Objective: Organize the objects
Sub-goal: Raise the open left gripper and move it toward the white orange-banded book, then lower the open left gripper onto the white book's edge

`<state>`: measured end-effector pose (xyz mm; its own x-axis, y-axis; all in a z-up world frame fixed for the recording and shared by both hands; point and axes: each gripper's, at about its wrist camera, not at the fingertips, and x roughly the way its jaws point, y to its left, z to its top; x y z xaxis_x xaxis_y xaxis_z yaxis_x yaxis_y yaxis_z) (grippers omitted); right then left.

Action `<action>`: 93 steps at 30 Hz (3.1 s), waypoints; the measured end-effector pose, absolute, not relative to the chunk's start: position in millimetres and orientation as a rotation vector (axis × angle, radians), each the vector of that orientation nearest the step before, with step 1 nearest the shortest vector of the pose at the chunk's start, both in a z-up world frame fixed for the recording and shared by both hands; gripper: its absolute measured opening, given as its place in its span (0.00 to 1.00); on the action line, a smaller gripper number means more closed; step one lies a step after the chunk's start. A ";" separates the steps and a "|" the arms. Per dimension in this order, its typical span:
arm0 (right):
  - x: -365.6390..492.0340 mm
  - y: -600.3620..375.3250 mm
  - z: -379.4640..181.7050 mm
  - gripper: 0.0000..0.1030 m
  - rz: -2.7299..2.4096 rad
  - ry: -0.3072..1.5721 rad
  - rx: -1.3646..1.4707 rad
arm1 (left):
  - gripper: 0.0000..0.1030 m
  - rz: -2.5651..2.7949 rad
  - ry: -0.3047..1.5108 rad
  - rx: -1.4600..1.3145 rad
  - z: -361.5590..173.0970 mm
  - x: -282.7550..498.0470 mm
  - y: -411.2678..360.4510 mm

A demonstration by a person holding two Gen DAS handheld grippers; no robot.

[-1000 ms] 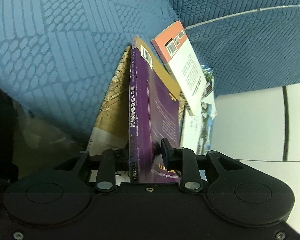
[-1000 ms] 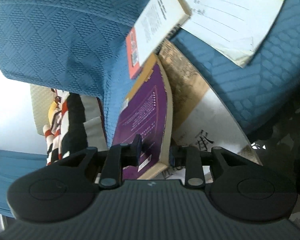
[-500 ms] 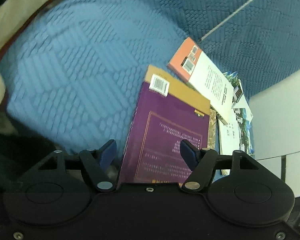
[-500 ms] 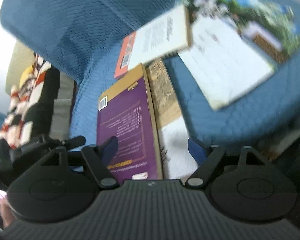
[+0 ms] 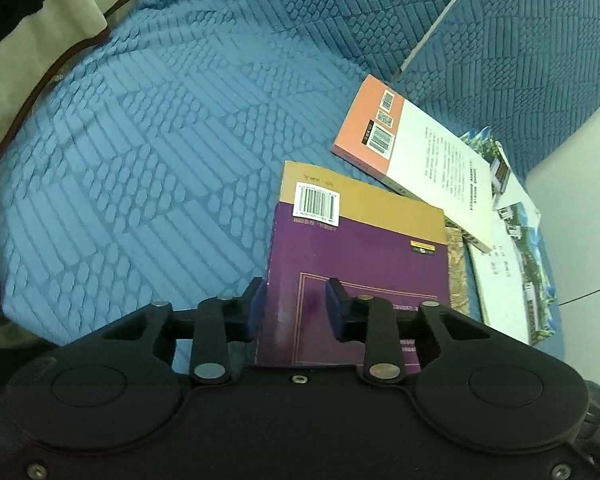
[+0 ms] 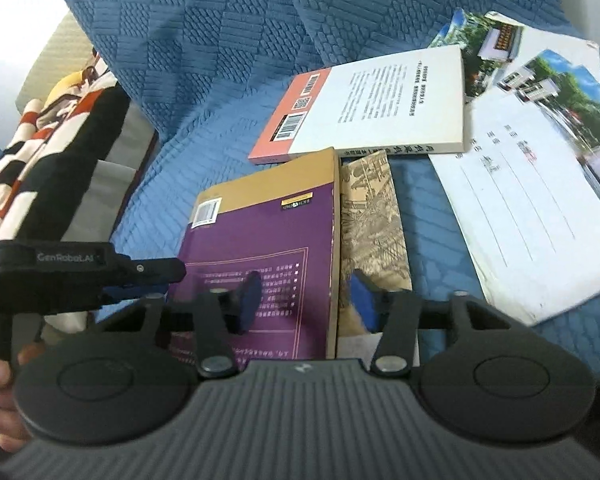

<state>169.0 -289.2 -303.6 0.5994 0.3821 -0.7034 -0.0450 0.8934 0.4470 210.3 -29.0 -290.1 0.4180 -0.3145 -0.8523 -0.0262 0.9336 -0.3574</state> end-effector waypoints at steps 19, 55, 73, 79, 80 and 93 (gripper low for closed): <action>155.4 -301.1 -299.2 0.26 0.194 0.899 0.356 | 0.27 -0.223 1.192 -0.338 -287.4 199.2 -45.5; 88.4 -328.6 -164.7 0.26 0.111 0.719 0.372 | 0.50 -0.443 0.825 -0.317 -119.5 137.8 -71.4; 122.2 -359.8 -204.0 0.76 0.010 0.698 0.406 | 0.93 -0.339 0.779 -0.269 -142.7 196.7 -88.6; 147.6 -361.3 -227.0 0.76 0.009 0.702 0.439 | 0.93 -0.320 0.797 -0.257 -173.8 224.5 -91.1; 152.3 -362.0 -230.4 0.76 0.007 0.709 0.442 | 0.93 -0.322 0.808 -0.256 -182.3 230.5 -92.9; 209.5 -394.9 -268.3 0.76 -0.065 0.792 0.592 | 0.86 -0.278 0.988 -0.230 -254.1 305.3 -122.7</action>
<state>209.5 -394.9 -268.3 0.7096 0.1610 -0.6860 0.2707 0.8365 0.4764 305.3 -122.7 -254.1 0.5205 -0.3329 -0.7863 0.1260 0.9407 -0.3149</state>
